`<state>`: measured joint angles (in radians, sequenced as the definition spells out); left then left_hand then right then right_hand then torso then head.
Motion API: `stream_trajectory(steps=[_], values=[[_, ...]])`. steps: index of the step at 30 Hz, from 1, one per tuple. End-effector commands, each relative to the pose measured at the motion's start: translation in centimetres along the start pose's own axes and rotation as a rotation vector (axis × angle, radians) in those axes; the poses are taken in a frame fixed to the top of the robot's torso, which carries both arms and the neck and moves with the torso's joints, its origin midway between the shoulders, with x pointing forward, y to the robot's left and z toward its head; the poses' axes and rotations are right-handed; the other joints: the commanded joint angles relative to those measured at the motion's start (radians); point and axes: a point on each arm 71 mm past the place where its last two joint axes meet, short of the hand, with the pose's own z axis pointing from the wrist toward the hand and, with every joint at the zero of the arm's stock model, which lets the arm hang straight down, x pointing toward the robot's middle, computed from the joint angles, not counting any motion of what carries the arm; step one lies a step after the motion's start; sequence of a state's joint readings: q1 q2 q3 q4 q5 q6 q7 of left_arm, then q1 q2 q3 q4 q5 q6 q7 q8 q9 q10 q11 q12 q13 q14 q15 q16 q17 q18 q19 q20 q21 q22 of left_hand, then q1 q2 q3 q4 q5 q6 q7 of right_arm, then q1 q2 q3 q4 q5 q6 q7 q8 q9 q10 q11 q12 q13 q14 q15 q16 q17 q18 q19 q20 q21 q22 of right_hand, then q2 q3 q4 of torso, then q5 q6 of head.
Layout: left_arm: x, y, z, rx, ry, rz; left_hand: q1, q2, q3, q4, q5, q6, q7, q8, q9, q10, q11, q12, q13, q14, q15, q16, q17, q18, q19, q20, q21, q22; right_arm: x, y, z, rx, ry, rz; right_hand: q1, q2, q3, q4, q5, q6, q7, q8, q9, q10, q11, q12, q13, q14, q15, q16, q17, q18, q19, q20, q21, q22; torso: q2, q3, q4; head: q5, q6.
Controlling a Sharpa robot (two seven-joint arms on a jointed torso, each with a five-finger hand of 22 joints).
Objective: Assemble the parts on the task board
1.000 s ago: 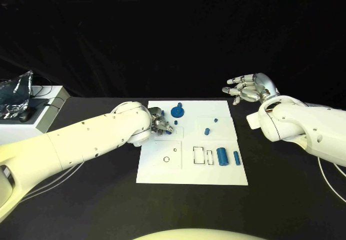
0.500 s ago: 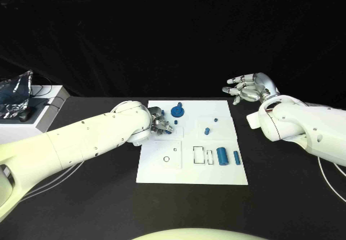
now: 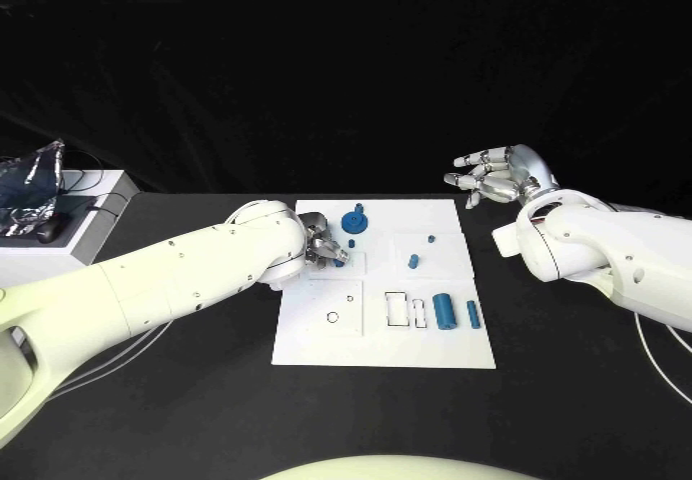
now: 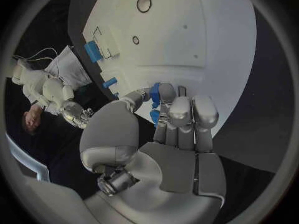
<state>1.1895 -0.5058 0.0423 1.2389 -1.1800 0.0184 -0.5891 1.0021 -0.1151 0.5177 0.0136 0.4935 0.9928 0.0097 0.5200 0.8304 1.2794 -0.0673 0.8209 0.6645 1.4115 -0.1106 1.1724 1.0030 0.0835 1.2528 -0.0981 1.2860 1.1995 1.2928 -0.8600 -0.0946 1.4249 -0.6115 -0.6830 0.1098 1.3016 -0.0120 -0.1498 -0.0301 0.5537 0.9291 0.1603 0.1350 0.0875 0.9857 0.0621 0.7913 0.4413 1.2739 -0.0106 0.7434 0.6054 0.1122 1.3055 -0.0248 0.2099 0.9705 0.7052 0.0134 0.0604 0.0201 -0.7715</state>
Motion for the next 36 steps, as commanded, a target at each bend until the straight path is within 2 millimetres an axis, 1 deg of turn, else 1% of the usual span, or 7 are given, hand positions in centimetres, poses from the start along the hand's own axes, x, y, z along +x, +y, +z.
stream_trajectory(steps=[1, 7, 10, 13, 16, 24, 36], values=[[0.56, 0.04, 0.13, 0.001, 0.009, 0.014, 0.029, 0.021, 0.136, -0.132, 0.004, 0.006, -0.003, 0.000, -0.002, -0.003, -0.003, -0.004, 0.001, 0.004, 0.002, -0.004, -0.001, -0.007, 0.008, 0.000, -0.002, 0.003, 0.14, 0.13, -0.02, -0.015, 0.014, -0.002, -0.004, 0.005, -0.003, 0.002, 0.002, 0.004, 0.006, -0.003, -0.001, -0.001, -0.002, -0.003, -0.001, 0.000, -0.001, -0.003, 0.000, -0.009, -0.005, 0.000, 0.010, -0.010, 0.000, 0.0006, 0.0004, -0.001, -0.002], [0.61, 0.10, -0.08, 0.008, -0.002, 0.013, 0.029, 0.019, 0.139, -0.133, 0.006, 0.006, -0.003, 0.000, -0.001, -0.001, -0.004, -0.004, 0.001, 0.004, 0.002, -0.003, -0.001, -0.007, 0.009, -0.001, -0.004, 0.004, 0.11, 0.10, -0.02, -0.014, 0.013, -0.002, -0.004, 0.005, -0.003, 0.002, 0.002, 0.004, 0.006, -0.003, -0.001, -0.001, -0.002, -0.003, -0.001, 0.000, -0.001, -0.003, 0.000, -0.009, -0.005, 0.000, 0.010, -0.010, -0.001, 0.0007, -0.0003, -0.001, -0.003], [0.63, 0.17, -0.20, 0.011, -0.004, 0.013, 0.027, 0.017, 0.147, -0.135, 0.008, 0.007, -0.003, 0.002, 0.000, 0.000, -0.004, -0.005, 0.000, 0.005, 0.001, -0.002, 0.000, -0.007, 0.010, -0.001, -0.005, 0.007, 0.08, 0.07, -0.03, -0.014, 0.012, -0.003, -0.004, 0.005, -0.003, 0.002, 0.002, 0.004, 0.006, -0.003, -0.001, -0.001, -0.002, -0.003, -0.001, 0.000, -0.001, -0.003, 0.000, -0.009, -0.005, 0.000, 0.010, -0.010, -0.001, 0.0000, 0.0008, -0.003, -0.005], [0.64, 0.19, -0.26, 0.013, -0.008, 0.011, 0.027, 0.017, 0.147, -0.135, 0.008, 0.007, -0.003, 0.002, 0.000, 0.000, -0.004, -0.005, 0.000, 0.005, 0.001, -0.002, 0.000, -0.007, 0.010, -0.001, -0.005, 0.007, 0.07, 0.05, -0.03, -0.014, 0.012, -0.003, -0.004, 0.005, -0.003, 0.002, 0.002, 0.004, 0.006, -0.003, -0.001, -0.001, -0.002, -0.003, -0.001, 0.000, -0.001, -0.003, 0.000, -0.009, -0.005, 0.000, 0.010, -0.010, -0.001, 0.0001, 0.0014, -0.002, -0.004], [0.63, 0.18, -0.29, 0.015, -0.014, 0.012, 0.027, 0.017, 0.147, -0.135, 0.008, 0.007, -0.003, 0.002, 0.000, 0.000, -0.004, -0.005, 0.000, 0.005, 0.001, -0.002, 0.000, -0.007, 0.010, -0.001, -0.005, 0.007, 0.10, 0.04, -0.03, -0.014, 0.013, -0.002, -0.004, 0.005, -0.003, 0.002, 0.002, 0.004, 0.006, -0.003, -0.001, -0.001, -0.002, -0.003, -0.001, 0.000, -0.001, -0.003, 0.000, -0.009, -0.005, 0.000, 0.010, -0.010, -0.001, -0.0005, 0.0005, -0.001, -0.003], [0.55, 0.17, -0.28, 0.016, -0.033, 0.034, 0.026, 0.018, 0.150, -0.134, 0.006, 0.007, -0.003, 0.002, 0.000, 0.001, -0.004, -0.005, -0.001, 0.004, 0.001, -0.004, -0.002, -0.007, 0.010, -0.001, -0.007, 0.008, 0.13, -0.01, -0.04, -0.013, 0.014, -0.002, -0.004, 0.005, -0.003, 0.002, 0.002, 0.004, 0.006, -0.003, -0.001, -0.001, -0.002, -0.003, -0.001, 0.000, -0.001, -0.003, 0.000, -0.009, -0.005, 0.000, 0.010, -0.010, -0.001, 0.0000, 0.0013, 0.000, -0.004], [0.43, 0.34, -0.24, 0.011, -0.051, 0.047, 0.027, 0.021, 0.147, -0.133, 0.004, 0.006, -0.003, 0.002, 0.000, 0.000, -0.004, -0.006, -0.001, 0.004, 0.002, -0.004, -0.003, -0.007, 0.011, 0.000, -0.008, 0.010, 0.18, -0.06, -0.05, -0.011, 0.015, -0.002, -0.004, 0.005, -0.003, 0.002, 0.002, 0.004, 0.006, -0.003, -0.001, -0.001, -0.002, -0.003, -0.001, 0.000, -0.001, -0.003, 0.000, -0.009, -0.005, 0.000, 0.010, -0.010, -0.001, 0.0001, -0.0005, 0.001, -0.005]])
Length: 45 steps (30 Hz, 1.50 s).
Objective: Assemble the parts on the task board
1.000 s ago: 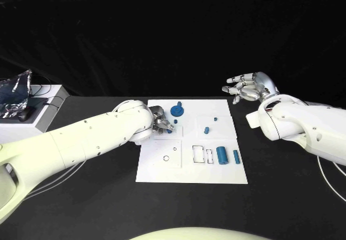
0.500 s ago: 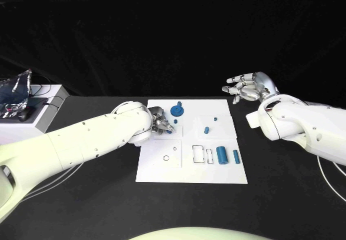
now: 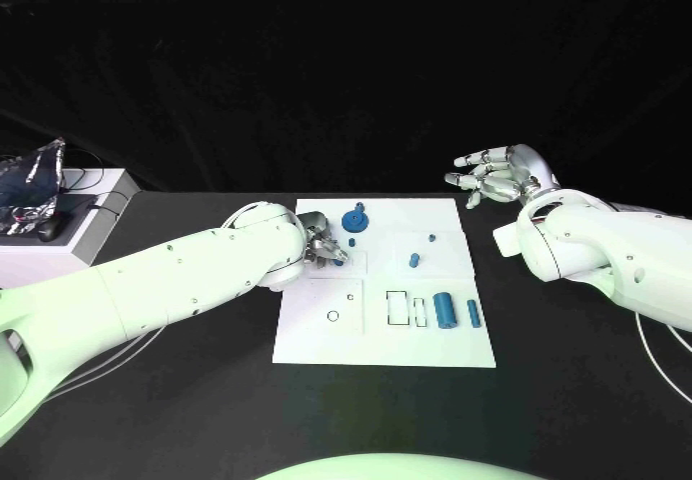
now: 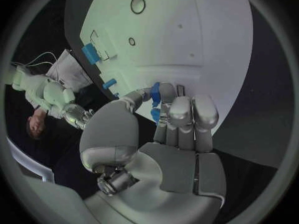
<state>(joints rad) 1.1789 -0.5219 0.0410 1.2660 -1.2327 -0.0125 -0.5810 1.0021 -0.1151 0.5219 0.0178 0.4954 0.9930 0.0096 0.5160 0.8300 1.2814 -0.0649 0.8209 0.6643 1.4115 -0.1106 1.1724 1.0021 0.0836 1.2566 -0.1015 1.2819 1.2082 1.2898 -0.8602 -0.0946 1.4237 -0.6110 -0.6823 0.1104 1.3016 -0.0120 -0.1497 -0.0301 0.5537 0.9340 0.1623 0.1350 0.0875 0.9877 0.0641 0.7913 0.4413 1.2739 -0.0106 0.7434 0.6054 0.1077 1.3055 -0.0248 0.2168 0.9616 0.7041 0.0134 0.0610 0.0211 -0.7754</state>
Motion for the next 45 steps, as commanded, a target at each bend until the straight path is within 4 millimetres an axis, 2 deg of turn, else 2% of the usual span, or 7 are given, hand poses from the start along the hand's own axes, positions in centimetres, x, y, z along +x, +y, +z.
stream_trajectory(steps=[1, 21, 28, 31, 34, 38, 45], values=[[0.16, 0.18, 0.07, -0.004, -0.010, 0.019, 0.027, 0.021, 0.143, -0.137, 0.002, 0.006, -0.003, 0.006, 0.001, -0.002, -0.006, -0.006, -0.001, 0.004, 0.002, -0.004, -0.002, -0.007, 0.007, 0.004, -0.004, 0.002, 0.13, 0.09, 0.00, -0.014, 0.014, -0.002, -0.004, 0.005, -0.003, 0.002, 0.002, -0.001, 0.004, -0.003, -0.001, -0.003, -0.004, -0.003, -0.001, 0.000, -0.001, -0.003, 0.000, -0.004, -0.005, 0.000, 0.003, -0.001, 0.000, 0.0003, -0.0012, 0.001, -0.001], [0.53, 0.25, 0.16, -0.004, -0.002, 0.032, 0.027, 0.021, 0.143, -0.137, 0.002, 0.006, -0.003, 0.006, 0.001, -0.002, -0.006, -0.006, -0.001, 0.004, 0.002, -0.004, -0.002, -0.007, 0.007, 0.004, -0.004, 0.002, 0.17, 0.02, -0.01, -0.012, 0.015, -0.002, -0.004, 0.005, -0.004, 0.002, 0.002, 0.000, 0.004, -0.002, -0.001, -0.002, -0.004, -0.002, -0.001, 0.001, -0.001, -0.003, 0.000, -0.004, -0.005, 0.000, 0.006, -0.005, 0.001, 0.0001, -0.0002, -0.002, -0.005], [0.72, 0.19, 0.19, -0.004, 0.019, 0.024, 0.028, 0.016, 0.122, -0.133, 0.002, 0.008, -0.006, 0.002, -0.005, 0.000, -0.007, -0.004, 0.001, 0.004, 0.002, -0.004, -0.002, -0.008, 0.009, 0.004, -0.010, 0.008, 0.20, 0.00, 0.00, -0.011, 0.016, -0.001, -0.004, 0.005, -0.004, 0.002, 0.002, 0.000, 0.004, -0.002, -0.001, -0.002, -0.004, -0.002, -0.001, 0.001, -0.001, -0.003, 0.000, -0.004, -0.005, 0.000, 0.006, -0.005, 0.001, 0.0015, -0.0006, -0.002, -0.006], [0.76, 0.21, 0.22, -0.005, 0.025, 0.019, 0.028, 0.022, 0.055, -0.112, 0.001, 0.017, -0.012, 0.000, -0.011, 0.002, -0.010, -0.002, 0.001, 0.004, -0.002, -0.002, 0.000, -0.012, 0.010, 0.000, -0.013, 0.009, 0.20, -0.01, 0.01, -0.011, 0.016, -0.001, -0.004, 0.005, -0.004, 0.002, 0.002, 0.000, 0.004, -0.002, -0.001, -0.002, -0.004, -0.002, -0.001, 0.001, -0.001, -0.003, 0.000, -0.004, -0.005, 0.000, 0.006, -0.005, 0.001, 0.0010, -0.0007, -0.002, -0.006], [0.79, 0.21, 0.25, -0.006, 0.029, 0.016, 0.013, 0.017, 0.016, -0.086, 0.001, 0.021, -0.020, -0.006, -0.018, 0.001, -0.012, -0.001, 0.002, 0.004, 0.000, -0.003, 0.000, -0.014, 0.011, -0.003, -0.017, 0.010, 0.20, -0.02, 0.00, -0.010, 0.016, -0.001, -0.006, 0.005, -0.004, 0.004, 0.002, 0.000, 0.004, -0.003, -0.001, -0.002, -0.004, -0.003, -0.001, 0.001, -0.001, -0.003, 0.000, -0.004, -0.005, 0.000, 0.008, -0.008, 0.001, 0.0014, -0.0008, -0.001, -0.007], [0.85, 0.13, 0.30, -0.006, 0.034, 0.012, 0.020, 0.023, -0.074, -0.034, 0.001, 0.030, -0.023, -0.012, -0.028, -0.002, -0.013, 0.002, 0.003, 0.004, -0.002, -0.005, -0.002, -0.018, 0.013, -0.007, -0.023, 0.012, 0.21, -0.02, 0.00, -0.010, 0.016, -0.001, -0.006, 0.005, -0.004, 0.004, 0.002, 0.000, 0.004, -0.003, -0.001, -0.002, -0.004, -0.003, -0.001, 0.001, -0.001, -0.003, 0.000, -0.004, -0.005, 0.000, 0.008, -0.008, 0.001, 0.0011, -0.0010, -0.002, -0.006], [0.88, 0.05, 0.37, -0.007, 0.035, 0.009, 0.032, 0.025, -0.144, 0.018, 0.000, 0.036, -0.024, -0.013, -0.032, -0.003, -0.012, 0.005, 0.003, 0.004, -0.003, -0.004, -0.001, -0.020, 0.016, -0.009, -0.030, 0.019, 0.22, -0.01, -0.01, -0.011, 0.016, 0.000, -0.006, 0.005, -0.004, 0.004, 0.002, 0.000, 0.004, -0.003, -0.001, -0.002, -0.004, -0.003, -0.001, 0.001, -0.001, -0.003, 0.000, -0.004, -0.005, 0.000, 0.008, -0.008, 0.001, 0.0006, -0.0007, -0.004, -0.006]])
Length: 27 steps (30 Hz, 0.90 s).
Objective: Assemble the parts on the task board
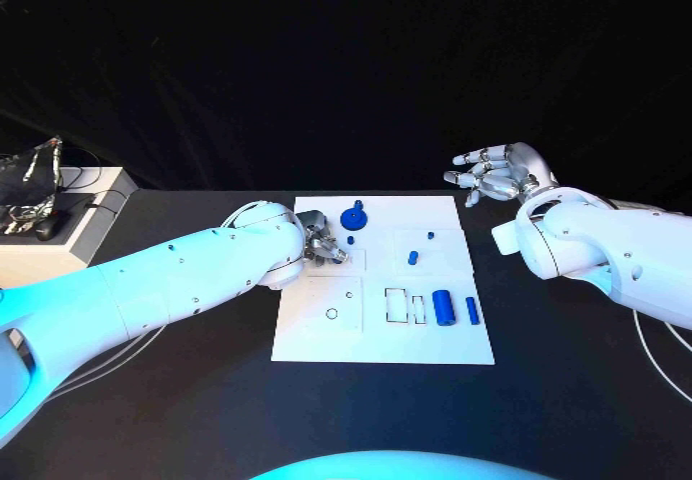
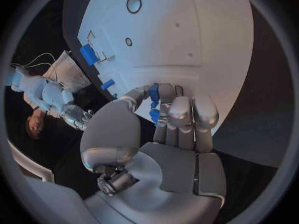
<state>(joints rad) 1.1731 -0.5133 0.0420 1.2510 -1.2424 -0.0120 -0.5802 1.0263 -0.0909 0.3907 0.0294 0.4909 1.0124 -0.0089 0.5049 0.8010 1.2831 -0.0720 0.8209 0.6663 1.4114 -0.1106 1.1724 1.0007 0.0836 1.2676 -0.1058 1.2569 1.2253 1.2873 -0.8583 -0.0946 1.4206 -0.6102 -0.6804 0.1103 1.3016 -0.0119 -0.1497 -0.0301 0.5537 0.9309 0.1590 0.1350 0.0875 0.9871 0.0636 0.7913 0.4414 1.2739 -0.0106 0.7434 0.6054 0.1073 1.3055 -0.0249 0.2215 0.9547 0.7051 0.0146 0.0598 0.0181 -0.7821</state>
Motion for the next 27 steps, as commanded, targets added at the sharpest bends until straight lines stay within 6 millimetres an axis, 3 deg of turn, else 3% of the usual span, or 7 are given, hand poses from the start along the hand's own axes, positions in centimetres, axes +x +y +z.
stream_trajectory(steps=[1, 15, 16, 24, 27], values=[[0.66, -0.06, 0.09, -0.001, 0.036, 0.003, 0.008, 0.004, -0.028, 0.013, 0.006, 0.017, -0.007, -0.001, -0.003, -0.004, -0.006, 0.005, 0.001, 0.005, -0.002, -0.004, 0.000, -0.020, 0.006, -0.005, -0.006, 0.003, 0.13, 0.12, -0.01, -0.014, 0.014, -0.001, -0.006, 0.005, -0.004, 0.004, 0.002, 0.003, 0.007, -0.003, -0.001, -0.002, -0.004, -0.003, -0.001, 0.001, -0.001, -0.003, 0.000, -0.004, -0.005, 0.000, 0.003, -0.001, 0.000, -0.0003, 0.0005, -0.002, 0.000], [0.54, 0.15, 0.24, -0.011, 0.028, -0.004, 0.020, 0.023, -0.121, 0.055, 0.004, 0.020, -0.007, 0.002, -0.002, -0.003, -0.004, 0.008, -0.001, 0.005, -0.002, -0.002, 0.002, -0.020, 0.009, -0.005, -0.017, 0.015, 0.14, 0.12, -0.01, -0.014, 0.014, 0.000, -0.006, 0.005, -0.004, 0.004, 0.002, 0.003, 0.007, -0.003, -0.001, -0.002, -0.004, -0.003, -0.001, 0.001, -0.001, -0.003, 0.000, -0.004, -0.005, 0.000, 0.003, -0.001, -0.001, -0.0008, 0.0007, -0.002, 0.000], [0.53, 0.18, 0.25, -0.012, 0.028, -0.004, 0.013, 0.024, -0.148, 0.062, 0.002, 0.023, -0.008, 0.004, -0.001, -0.002, -0.004, 0.010, -0.001, 0.005, -0.002, -0.002, 0.003, -0.020, 0.010, -0.005, -0.017, 0.016, 0.14, 0.11, -0.02, -0.014, 0.014, 0.000, -0.006, 0.005, -0.004, 0.004, 0.002, 0.003, 0.007, -0.003, -0.001, -0.002, -0.004, -0.003, -0.001, 0.001, -0.001, -0.003, 0.000, -0.004, -0.005, 0.000, 0.003, -0.001, -0.001, -0.0011, 0.0006, -0.003, 0.001], [0.46, 0.48, 0.22, -0.021, 0.029, -0.002, 0.087, 0.098, -0.466, 0.113, 0.001, 0.028, -0.004, 0.002, -0.004, -0.004, -0.003, 0.013, -0.001, 0.005, -0.001, 0.002, 0.008, -0.020, 0.015, -0.004, -0.022, 0.029, 0.06, 0.06, -0.06, -0.013, 0.012, -0.001, -0.006, 0.005, -0.004, 0.004, 0.002, 0.003, 0.007, -0.003, -0.001, -0.002, -0.004, -0.003, -0.001, 0.001, -0.001, -0.003, 0.000, -0.004, -0.005, 0.000, 0.003, -0.001, -0.001, -0.0012, 0.0010, -0.004, 0.002], [0.44, 0.57, 0.19, -0.023, 0.030, -0.001, 0.097, 0.103, -0.502, 0.120, 0.003, 0.029, -0.005, 0.003, -0.004, -0.003, -0.002, 0.014, -0.001, 0.005, -0.001, 0.002, 0.009, -0.020, 0.016, -0.005, -0.023, 0.033, 0.03, 0.04, -0.07, -0.013, 0.012, -0.001, -0.006, 0.005, -0.004, 0.004, 0.002, 0.003, 0.007, -0.003, -0.001, -0.002, -0.004, -0.003, -0.001, 0.001, -0.001, -0.003, 0.000, -0.004, -0.005, 0.000, 0.003, -0.001, -0.001, -0.0013, 0.0011, -0.003, 0.001]])
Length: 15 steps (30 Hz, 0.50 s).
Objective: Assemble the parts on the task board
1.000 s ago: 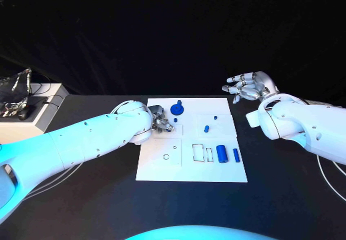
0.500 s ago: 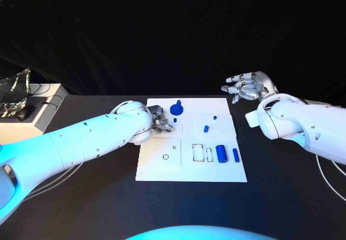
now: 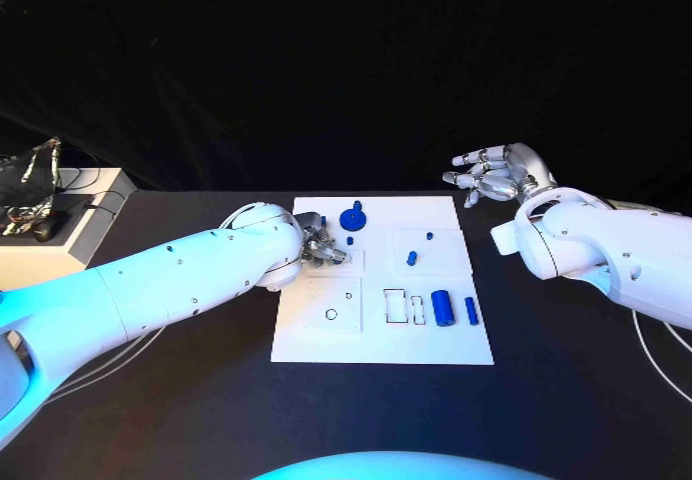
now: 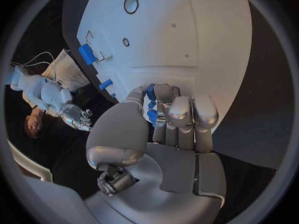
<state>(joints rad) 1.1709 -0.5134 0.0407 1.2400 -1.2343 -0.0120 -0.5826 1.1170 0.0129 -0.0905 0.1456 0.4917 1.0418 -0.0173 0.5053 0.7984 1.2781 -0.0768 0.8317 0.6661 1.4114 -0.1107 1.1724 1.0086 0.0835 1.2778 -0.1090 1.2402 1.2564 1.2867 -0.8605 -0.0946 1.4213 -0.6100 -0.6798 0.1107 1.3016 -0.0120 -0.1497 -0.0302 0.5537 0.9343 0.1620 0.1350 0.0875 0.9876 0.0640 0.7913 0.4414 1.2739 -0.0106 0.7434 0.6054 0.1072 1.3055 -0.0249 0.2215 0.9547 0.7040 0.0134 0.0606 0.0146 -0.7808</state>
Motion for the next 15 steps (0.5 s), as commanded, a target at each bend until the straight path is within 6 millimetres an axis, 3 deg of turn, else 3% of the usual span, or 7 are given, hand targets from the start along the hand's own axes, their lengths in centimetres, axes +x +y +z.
stream_trajectory(steps=[1, 6, 15], values=[[0.37, 0.17, 0.00, -0.010, 0.025, 0.007, 0.004, -0.003, -0.029, 0.006, 0.002, 0.000, 0.004, 0.003, -0.001, 0.003, 0.003, 0.004, -0.001, 0.005, -0.001, 0.003, 0.002, -0.020, 0.006, -0.002, -0.007, 0.002, 0.09, 0.10, -0.04, -0.014, 0.012, 0.000, -0.006, 0.005, -0.004, 0.004, 0.002, 0.000, 0.004, -0.003, -0.001, -0.002, -0.004, -0.003, -0.001, 0.001, -0.001, -0.003, 0.000, -0.004, -0.005, 0.000, 0.003, -0.001, 0.000, -0.0003, 0.0003, 0.000, 0.000], [0.31, 0.23, -0.07, -0.010, 0.022, 0.005, 0.015, 0.009, -0.084, 0.014, 0.002, 0.000, 0.004, 0.004, 0.000, 0.002, 0.003, 0.006, -0.002, 0.005, -0.001, 0.003, 0.003, -0.021, 0.008, -0.002, -0.010, 0.008, 0.06, 0.08, -0.06, -0.015, 0.011, -0.001, -0.006, 0.005, -0.004, 0.004, 0.002, 0.000, 0.004, -0.003, -0.001, -0.002, -0.004, -0.003, -0.001, 0.001, -0.001, -0.003, 0.000, -0.004, -0.005, 0.000, 0.003, -0.001, 0.000, -0.0008, 0.0006, 0.000, 0.000], [0.20, 0.23, -0.23, -0.008, 0.012, -0.002, 0.008, 0.012, -0.131, 0.032, -0.015, 0.000, 0.006, 0.007, 0.003, 0.002, 0.004, 0.008, -0.002, 0.006, -0.002, 0.007, 0.008, -0.022, 0.012, -0.005, -0.011, 0.016, 0.04, 0.02, -0.09, -0.014, 0.011, -0.001, -0.006, 0.006, -0.004, 0.005, 0.004, 0.000, 0.004, -0.002, -0.001, -0.001, -0.004, -0.002, -0.001, 0.002, -0.001, -0.003, 0.000, -0.004, -0.006, 0.000, 0.006, -0.004, 0.000, -0.0007, -0.0001, -0.002, 0.001]])
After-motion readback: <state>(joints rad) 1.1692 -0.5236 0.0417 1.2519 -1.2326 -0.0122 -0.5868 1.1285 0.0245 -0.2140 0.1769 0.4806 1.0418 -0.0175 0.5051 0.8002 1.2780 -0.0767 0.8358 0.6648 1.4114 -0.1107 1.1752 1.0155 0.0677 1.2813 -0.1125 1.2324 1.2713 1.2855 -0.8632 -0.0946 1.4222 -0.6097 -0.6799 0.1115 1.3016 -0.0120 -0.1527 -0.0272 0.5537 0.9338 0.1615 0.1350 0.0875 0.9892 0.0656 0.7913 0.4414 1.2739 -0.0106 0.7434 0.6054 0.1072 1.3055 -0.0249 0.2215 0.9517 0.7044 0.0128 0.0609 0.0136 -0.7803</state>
